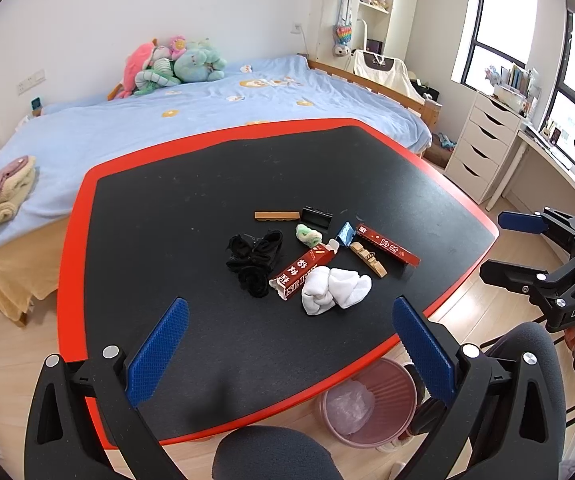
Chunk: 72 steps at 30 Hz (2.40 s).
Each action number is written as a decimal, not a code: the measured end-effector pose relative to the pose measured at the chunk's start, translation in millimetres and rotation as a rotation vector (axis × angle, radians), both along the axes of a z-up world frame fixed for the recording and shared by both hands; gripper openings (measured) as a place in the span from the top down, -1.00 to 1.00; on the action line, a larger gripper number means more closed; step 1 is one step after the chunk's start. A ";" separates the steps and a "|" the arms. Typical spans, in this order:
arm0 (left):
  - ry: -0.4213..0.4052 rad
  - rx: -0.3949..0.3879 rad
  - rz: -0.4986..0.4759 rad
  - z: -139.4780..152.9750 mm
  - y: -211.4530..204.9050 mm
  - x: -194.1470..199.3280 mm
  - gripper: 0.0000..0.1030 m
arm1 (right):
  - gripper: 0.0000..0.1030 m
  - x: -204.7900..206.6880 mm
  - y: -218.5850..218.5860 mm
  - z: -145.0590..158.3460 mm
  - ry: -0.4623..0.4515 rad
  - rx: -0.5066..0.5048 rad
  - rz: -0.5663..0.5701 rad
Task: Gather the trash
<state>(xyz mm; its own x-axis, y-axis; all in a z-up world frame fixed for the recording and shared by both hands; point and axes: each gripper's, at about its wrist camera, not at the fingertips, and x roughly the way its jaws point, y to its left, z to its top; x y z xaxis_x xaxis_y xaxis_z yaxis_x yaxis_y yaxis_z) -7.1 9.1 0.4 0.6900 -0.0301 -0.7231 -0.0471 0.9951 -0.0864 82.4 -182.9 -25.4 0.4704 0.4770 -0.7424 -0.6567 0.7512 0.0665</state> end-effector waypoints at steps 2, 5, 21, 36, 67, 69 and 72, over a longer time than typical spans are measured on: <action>0.001 -0.001 0.000 0.0 0.2 0.0 -0.90 | -0.95 0.0 0.0 -0.1 0.000 0.000 -0.001; 0.000 -0.001 0.001 0.1 0.2 0.0 -0.90 | -0.95 0.0 0.0 -0.1 0.001 -0.001 0.000; 0.027 -0.019 0.025 -11.5 12.0 14.0 -0.90 | -0.95 6.1 2.8 -6.5 -0.053 -0.046 0.029; 0.154 -0.049 0.008 -54.5 37.8 87.0 -0.90 | -0.95 76.8 23.8 -48.6 0.039 -0.142 0.038; 0.189 -0.061 -0.020 -79.2 49.7 118.1 0.14 | 0.71 104.7 47.8 -88.4 0.095 -0.169 0.100; 0.170 -0.058 -0.025 -69.2 47.0 111.5 0.14 | 0.71 98.6 43.2 -81.4 0.090 -0.155 0.098; 0.148 -0.058 -0.040 -56.3 38.3 102.3 0.14 | 0.71 85.8 36.3 -68.6 0.082 -0.137 0.096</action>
<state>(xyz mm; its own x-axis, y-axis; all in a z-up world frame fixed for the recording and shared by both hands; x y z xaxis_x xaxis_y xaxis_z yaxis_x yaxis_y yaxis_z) 95.2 47.4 -55.9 0.5736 -0.0998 -0.8130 -0.0240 0.9901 -0.1385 168.2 -146.6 -94.0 0.3627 0.4086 -0.8375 -0.7225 0.6910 0.0242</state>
